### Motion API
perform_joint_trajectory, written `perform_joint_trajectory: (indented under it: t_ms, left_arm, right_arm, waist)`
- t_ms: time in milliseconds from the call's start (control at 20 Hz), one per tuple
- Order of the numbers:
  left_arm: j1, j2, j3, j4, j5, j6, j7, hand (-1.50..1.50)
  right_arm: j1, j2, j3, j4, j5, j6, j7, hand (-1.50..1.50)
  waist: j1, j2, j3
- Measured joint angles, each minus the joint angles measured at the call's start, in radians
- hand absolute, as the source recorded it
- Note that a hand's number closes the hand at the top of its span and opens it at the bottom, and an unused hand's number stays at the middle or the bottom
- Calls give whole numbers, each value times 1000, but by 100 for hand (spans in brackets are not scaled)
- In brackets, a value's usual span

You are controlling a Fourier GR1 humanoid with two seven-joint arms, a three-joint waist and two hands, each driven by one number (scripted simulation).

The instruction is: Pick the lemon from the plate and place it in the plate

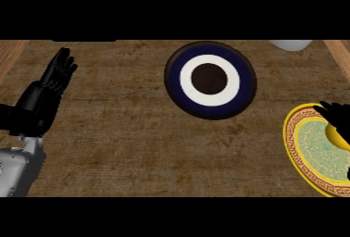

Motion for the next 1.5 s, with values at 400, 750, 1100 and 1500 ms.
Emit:
perform_joint_trajectory:
  t_ms: [400, 750, 1100, 1500]
  left_arm:
    - [33, -26, 37, -46, -23, -36, 19, 0]
    - [39, -54, 61, -49, -56, -64, 20, 0]
    - [17, -88, 80, -36, -89, -74, 24, 0]
    - [20, -94, 101, -26, -93, -102, 19, 0]
  right_arm:
    - [-38, 73, -51, 159, 112, 10, -62, -150]
    - [-93, 151, -71, 346, 214, -10, -154, -150]
    - [-143, 211, -97, 529, 326, -90, -203, -150]
    - [-169, 245, -132, 590, 379, -312, -318, 150]
  waist:
    - [1, 0, 0]
    - [3, 0, 0]
    - [3, 0, -1]
    - [0, -3, -7]
